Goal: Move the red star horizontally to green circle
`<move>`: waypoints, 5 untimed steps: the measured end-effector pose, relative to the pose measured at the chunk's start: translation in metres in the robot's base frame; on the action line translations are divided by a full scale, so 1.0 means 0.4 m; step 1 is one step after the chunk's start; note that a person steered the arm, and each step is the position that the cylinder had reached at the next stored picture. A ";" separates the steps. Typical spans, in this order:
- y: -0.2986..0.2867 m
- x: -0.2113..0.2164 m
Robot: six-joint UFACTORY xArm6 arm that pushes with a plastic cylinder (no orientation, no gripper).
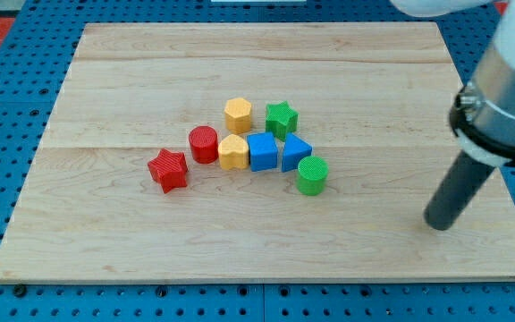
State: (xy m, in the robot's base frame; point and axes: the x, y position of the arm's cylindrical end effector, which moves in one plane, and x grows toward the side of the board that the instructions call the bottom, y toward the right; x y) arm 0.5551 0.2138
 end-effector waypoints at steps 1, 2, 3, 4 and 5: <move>0.078 -0.046; 0.136 -0.085; 0.190 -0.096; 0.241 -0.101; 0.237 -0.109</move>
State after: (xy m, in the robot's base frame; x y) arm 0.5115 0.3088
